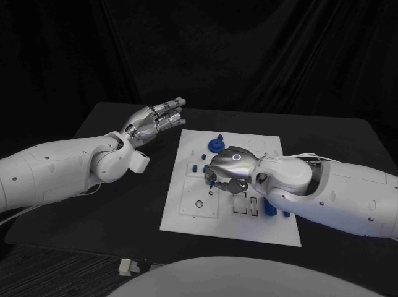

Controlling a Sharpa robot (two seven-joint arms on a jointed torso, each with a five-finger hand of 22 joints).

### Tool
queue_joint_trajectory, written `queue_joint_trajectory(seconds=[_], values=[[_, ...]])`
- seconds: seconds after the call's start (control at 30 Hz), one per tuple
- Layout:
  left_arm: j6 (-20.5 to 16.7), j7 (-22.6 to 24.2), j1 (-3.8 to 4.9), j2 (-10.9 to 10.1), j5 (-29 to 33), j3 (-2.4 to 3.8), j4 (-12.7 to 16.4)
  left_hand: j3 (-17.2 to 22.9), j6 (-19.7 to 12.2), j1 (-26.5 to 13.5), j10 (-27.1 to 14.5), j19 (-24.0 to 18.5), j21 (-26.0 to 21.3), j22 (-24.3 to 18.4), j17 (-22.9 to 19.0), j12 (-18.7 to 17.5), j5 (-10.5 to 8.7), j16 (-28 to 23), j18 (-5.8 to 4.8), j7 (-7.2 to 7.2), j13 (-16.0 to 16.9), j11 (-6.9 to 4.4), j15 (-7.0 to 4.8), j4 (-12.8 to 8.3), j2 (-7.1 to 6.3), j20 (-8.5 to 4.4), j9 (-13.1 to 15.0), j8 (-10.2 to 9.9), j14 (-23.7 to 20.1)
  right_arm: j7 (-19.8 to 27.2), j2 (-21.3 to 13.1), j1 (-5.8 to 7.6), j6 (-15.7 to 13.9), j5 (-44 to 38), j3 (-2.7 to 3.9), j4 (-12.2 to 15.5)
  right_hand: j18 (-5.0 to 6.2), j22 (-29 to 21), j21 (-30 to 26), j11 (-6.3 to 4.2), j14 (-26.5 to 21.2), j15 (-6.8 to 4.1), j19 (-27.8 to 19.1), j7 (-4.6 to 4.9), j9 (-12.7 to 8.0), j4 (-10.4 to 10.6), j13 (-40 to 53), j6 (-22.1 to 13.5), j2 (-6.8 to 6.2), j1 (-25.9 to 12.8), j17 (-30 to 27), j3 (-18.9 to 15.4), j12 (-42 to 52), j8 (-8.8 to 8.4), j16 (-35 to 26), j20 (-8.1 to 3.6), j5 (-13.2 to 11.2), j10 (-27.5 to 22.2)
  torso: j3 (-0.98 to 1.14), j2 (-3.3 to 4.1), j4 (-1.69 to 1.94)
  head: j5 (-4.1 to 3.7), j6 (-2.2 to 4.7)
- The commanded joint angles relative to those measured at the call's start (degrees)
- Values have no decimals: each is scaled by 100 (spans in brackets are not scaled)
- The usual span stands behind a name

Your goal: Assemble the parts on the task board

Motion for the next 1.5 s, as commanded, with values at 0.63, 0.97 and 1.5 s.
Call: queue_joint_trajectory(seconds=[0.63, 0.97, 1.5], values=[[150, 478, -36, 27, 44, 6, -17, 15, 19, 70, -26, 103, 52, 56, 18, 6, 26, 69, -119, 33, -6, 44, 59, -52, 7, 13, 1, 23, 64, -150, 97, -143, 139, -210, 4, -87, -6, 977, -20, 37, 135, 44, -9, 43, 8, -45, -11, -29, -27, -38, 1, 11, -35, -29, -25, 55, 47, 25, -2, 0, 0, 32, -1], [174, 465, -56, 43, 44, 6, -34, 20, 16, 76, -30, 118, 58, 56, 22, 4, 28, 83, -129, 36, -7, 48, 73, -58, 16, 13, 0, 23, 80, -165, 109, -169, 179, -286, 4, -98, -6, 976, -21, 38, 134, 47, -10, 44, 9, -50, -11, -30, -29, -36, -1, 13, -37, -32, -25, 57, 49, 27, -1, 1, -1, 39, -1], [205, 428, -82, 51, 44, 6, -20, 27, 13, 83, -33, 115, 55, 27, 23, 0, 31, 90, -139, 41, -7, 54, 84, -65, 25, 13, 0, 23, 87, -176, 120, -245, 202, -374, 4, -111, -4, 975, -26, 41, 129, 54, -14, 48, 10, -74, -13, -34, -27, -22, -12, 28, -44, -43, -31, 66, 66, 35, 0, 0, -2, 45, -1]])
